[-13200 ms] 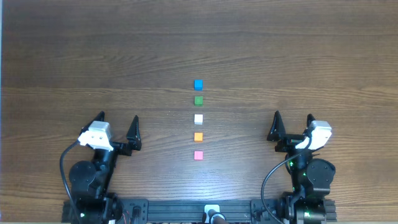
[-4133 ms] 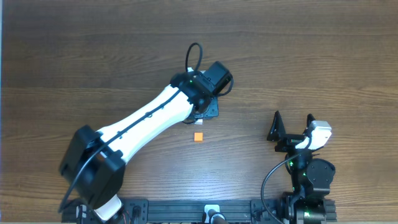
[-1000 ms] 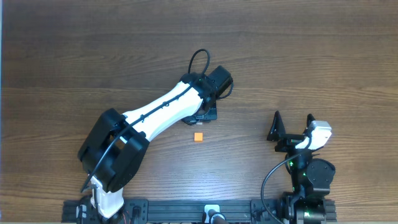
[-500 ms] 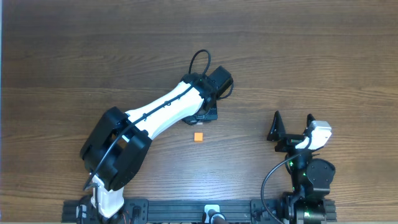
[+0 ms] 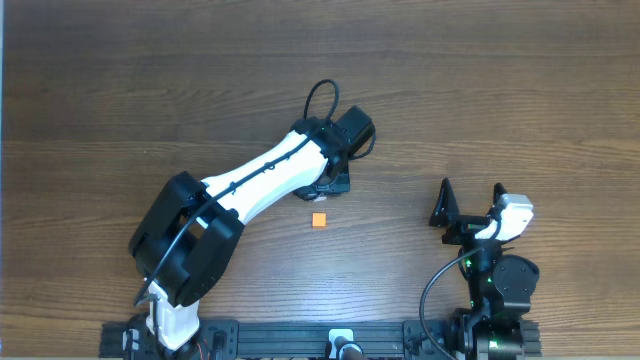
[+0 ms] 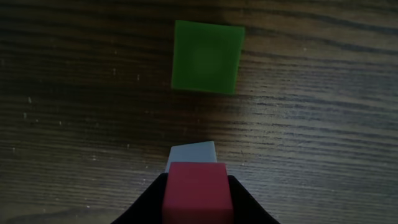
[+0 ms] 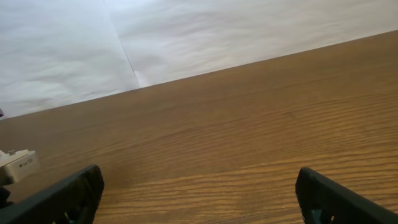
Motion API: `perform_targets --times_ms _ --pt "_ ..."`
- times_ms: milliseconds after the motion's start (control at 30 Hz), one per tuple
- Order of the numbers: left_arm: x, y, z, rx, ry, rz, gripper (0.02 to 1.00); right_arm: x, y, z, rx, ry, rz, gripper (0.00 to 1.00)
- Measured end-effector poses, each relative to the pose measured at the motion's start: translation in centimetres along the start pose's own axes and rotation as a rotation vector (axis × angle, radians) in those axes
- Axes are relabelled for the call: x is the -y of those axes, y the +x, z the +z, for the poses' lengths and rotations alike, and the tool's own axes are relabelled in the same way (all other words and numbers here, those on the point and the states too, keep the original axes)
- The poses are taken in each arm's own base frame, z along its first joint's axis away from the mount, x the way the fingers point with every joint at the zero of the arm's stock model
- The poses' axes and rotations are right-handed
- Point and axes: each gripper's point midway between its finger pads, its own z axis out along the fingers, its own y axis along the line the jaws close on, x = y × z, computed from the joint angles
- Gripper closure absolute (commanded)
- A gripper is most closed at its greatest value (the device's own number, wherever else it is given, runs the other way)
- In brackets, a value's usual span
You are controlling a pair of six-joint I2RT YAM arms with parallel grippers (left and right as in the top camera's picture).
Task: Stack Cubes
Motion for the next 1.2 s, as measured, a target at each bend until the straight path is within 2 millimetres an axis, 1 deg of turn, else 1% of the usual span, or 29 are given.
perform_targets --times_ms 200,267,333,400,500,700,767,967,1033,1100,1200 --pt "0.0 0.1 0.0 -0.003 0.003 0.000 0.498 0.0 0.0 0.0 0.000 0.000 0.000 0.007" --pt "0.1 0.0 0.0 -0.003 0.003 -0.002 0.397 0.0 0.0 0.0 0.000 0.000 0.000 0.009" --pt "0.1 0.1 0.0 -0.003 0.003 0.000 0.253 0.0 0.0 0.0 0.000 0.000 0.000 0.007" --pt "0.1 0.1 0.0 -0.008 0.008 -0.005 0.167 0.0 0.0 0.0 0.000 0.000 0.000 0.009" --pt "0.2 0.4 0.0 -0.020 0.013 -0.009 0.150 0.0 0.0 0.0 0.000 0.000 0.000 0.009" --pt "0.3 1.5 -0.2 -0.045 0.029 -0.034 0.161 0.0 0.0 0.0 0.000 0.000 0.000 0.009" --pt "0.4 2.6 -0.4 -0.046 0.053 -0.029 0.169 0.0 0.0 0.0 0.000 0.000 0.000 0.009" --pt "1.9 5.3 -1.6 -0.029 0.120 0.023 0.191 0.0 0.0 0.0 0.000 0.000 0.000 0.007" --pt "2.3 5.8 -1.7 -0.033 0.124 0.038 0.198 0.0 0.0 0.0 0.000 0.000 0.000 0.009" --pt "2.3 6.0 -1.6 -0.036 0.119 0.036 0.198 0.0 0.0 0.0 0.000 0.000 0.000 0.007" --pt "1.5 6.5 -1.5 -0.058 0.090 0.016 0.200 0.0 0.0 0.0 0.000 0.000 0.000 0.007"
